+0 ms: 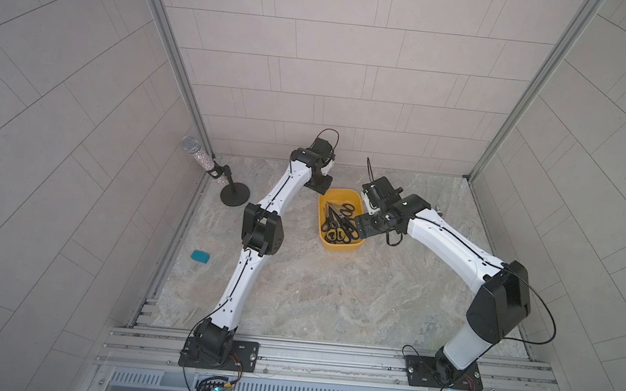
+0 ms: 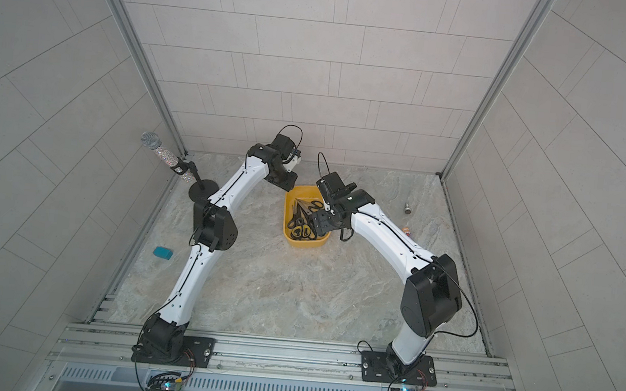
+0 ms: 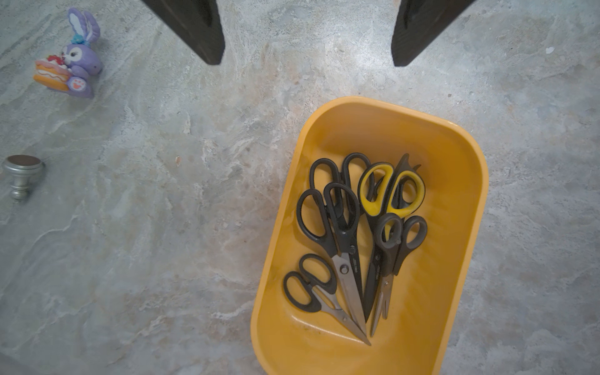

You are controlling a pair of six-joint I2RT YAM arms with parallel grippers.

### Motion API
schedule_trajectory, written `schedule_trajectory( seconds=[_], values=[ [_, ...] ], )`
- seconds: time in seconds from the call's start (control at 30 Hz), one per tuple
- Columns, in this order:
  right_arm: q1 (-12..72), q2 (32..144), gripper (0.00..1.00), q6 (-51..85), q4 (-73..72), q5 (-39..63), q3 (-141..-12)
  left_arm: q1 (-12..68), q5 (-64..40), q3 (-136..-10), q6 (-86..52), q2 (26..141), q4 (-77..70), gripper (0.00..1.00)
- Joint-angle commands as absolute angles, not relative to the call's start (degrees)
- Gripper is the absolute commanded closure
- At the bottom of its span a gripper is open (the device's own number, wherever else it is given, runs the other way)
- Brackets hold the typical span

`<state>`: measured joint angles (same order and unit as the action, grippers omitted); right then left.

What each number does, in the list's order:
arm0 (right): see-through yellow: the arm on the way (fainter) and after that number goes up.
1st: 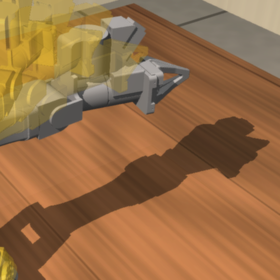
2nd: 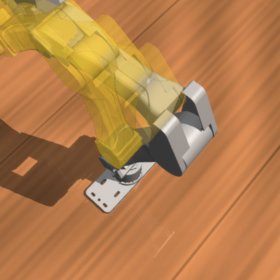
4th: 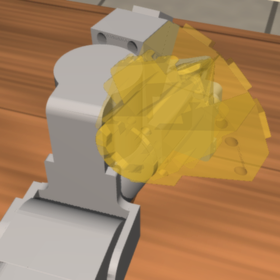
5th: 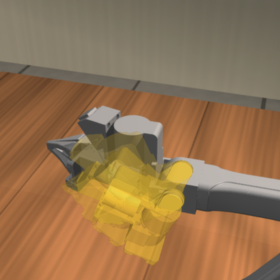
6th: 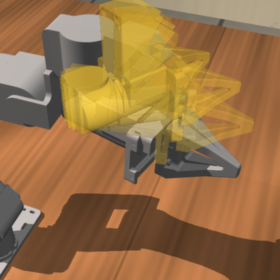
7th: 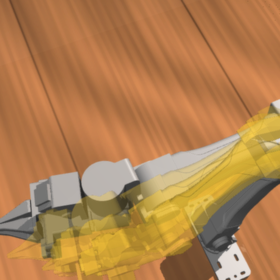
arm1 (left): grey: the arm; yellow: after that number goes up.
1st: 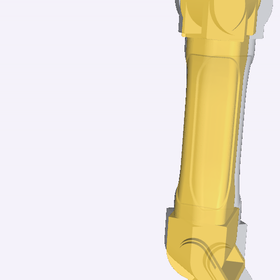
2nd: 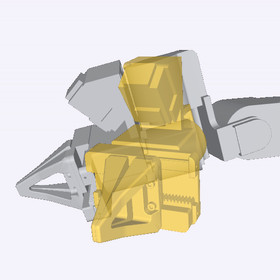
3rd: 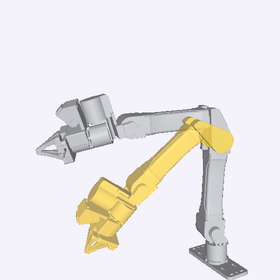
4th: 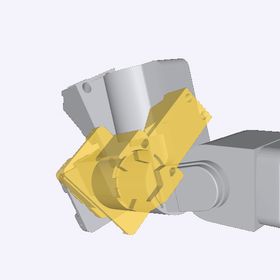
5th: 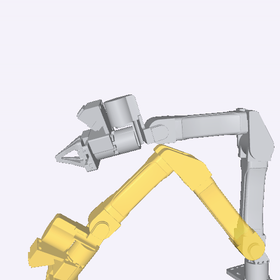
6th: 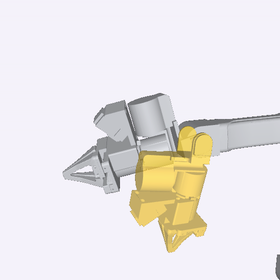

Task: Take the scissors out of the storage box
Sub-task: Adjust the storage box at the center of the board, then pick up the scissors from the storage box.

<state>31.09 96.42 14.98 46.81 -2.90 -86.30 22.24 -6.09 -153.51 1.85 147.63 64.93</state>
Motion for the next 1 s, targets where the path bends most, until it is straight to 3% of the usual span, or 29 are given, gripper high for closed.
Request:
schedule_trajectory(
  seconds=[0.0, 0.13, 0.3, 0.4, 0.97],
  values=[
    [29.83, 96.26, 0.14, 16.21, 45.21, -6.74, -87.36, 25.88, -0.08, -148.74, -4.31, 138.67, 69.61, 0.51],
    [27.73, 96.88, 0.14, 17.84, 44.27, -7.78, -87.2, 27.79, 3.14, -140.54, -15.19, 133.23, 73.24, 0.54],
    [22.71, 95.39, 0.14, 20.14, 41.94, -6.7, -84.81, 30.79, -1.42, -111.5, -27.62, 119.13, 54.2, 0.55],
    [21.67, 94.51, 0.14, 20.02, 41.68, -8.3, -83.87, 31.51, -2.23, -103.61, -32.59, 115.54, 49.62, 0.55],
    [21.65, 93.15, 0.14, 20.25, 38.47, -3.73, -80.55, 33.93, -3.87, -107.16, -38.66, 122.8, 45.51, 0.59]
  ],
)
